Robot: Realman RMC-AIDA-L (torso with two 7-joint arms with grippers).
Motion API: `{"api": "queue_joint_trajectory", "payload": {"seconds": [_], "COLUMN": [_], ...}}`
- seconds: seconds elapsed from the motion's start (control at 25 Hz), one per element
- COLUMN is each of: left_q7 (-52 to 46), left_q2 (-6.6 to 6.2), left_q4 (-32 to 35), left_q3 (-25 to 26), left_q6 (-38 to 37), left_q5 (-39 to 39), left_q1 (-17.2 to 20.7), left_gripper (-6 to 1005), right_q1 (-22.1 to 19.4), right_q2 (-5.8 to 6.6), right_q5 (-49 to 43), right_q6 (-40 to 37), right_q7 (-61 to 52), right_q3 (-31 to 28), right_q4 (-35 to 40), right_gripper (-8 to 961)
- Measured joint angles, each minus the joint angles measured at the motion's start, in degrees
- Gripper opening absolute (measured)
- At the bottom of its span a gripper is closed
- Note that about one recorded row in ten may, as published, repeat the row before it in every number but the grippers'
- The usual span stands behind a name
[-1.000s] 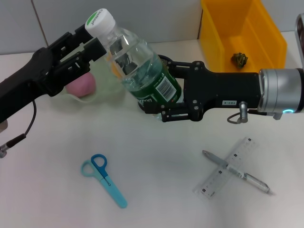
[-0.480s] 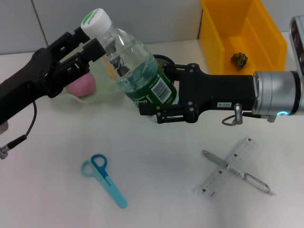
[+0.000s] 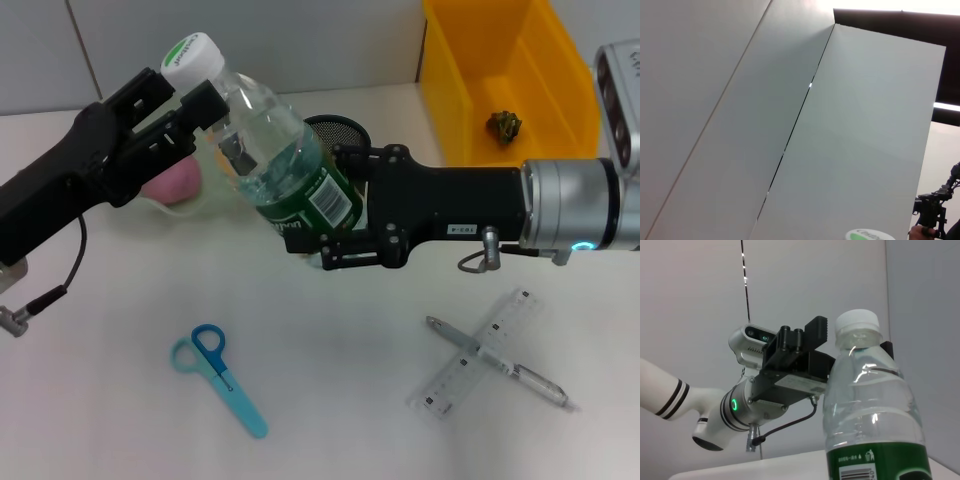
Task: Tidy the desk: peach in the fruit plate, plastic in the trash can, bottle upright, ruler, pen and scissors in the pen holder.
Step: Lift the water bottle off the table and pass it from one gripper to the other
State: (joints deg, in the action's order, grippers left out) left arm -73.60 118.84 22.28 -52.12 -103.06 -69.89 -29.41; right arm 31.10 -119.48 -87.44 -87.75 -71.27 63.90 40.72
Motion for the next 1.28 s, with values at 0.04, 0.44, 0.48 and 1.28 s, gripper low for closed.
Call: {"api": "queue_joint_trajectory", "payload": {"seconds": [0.04,0.44,0.48,1.28], "left_q7": [0.0,1.07,1.27,3.75], "left_q2": [0.0,-0.01,-0.01,0.17], "left_q4": [0.0,-0.68,-0.87,-2.27], "left_q3": [0.0,-0.06,-0.08,-0.36], "left_q6": [0.0,-0.15,-0.15,-0.78], "left_q5": [0.0,0.03,0.02,0.02], "left_q1": [0.0,-0.24,-0.36,-1.05], "left_gripper": [787,785,785,749], "right_q1": [0.0,0.74,0.81,0.8], "right_q2": [0.0,-0.05,-0.06,-0.05], "right_q5": [0.0,0.0,0.0,0.66], "right_q6": [0.0,0.56,0.56,0.56], "right_q7": [0.0,0.08,0.08,0.08], "right_q3": [0.0,0.17,0.27,1.12], "right_q4": [0.0,-1.27,-1.41,-1.78], "right_gripper": [766,766,766,767]}}
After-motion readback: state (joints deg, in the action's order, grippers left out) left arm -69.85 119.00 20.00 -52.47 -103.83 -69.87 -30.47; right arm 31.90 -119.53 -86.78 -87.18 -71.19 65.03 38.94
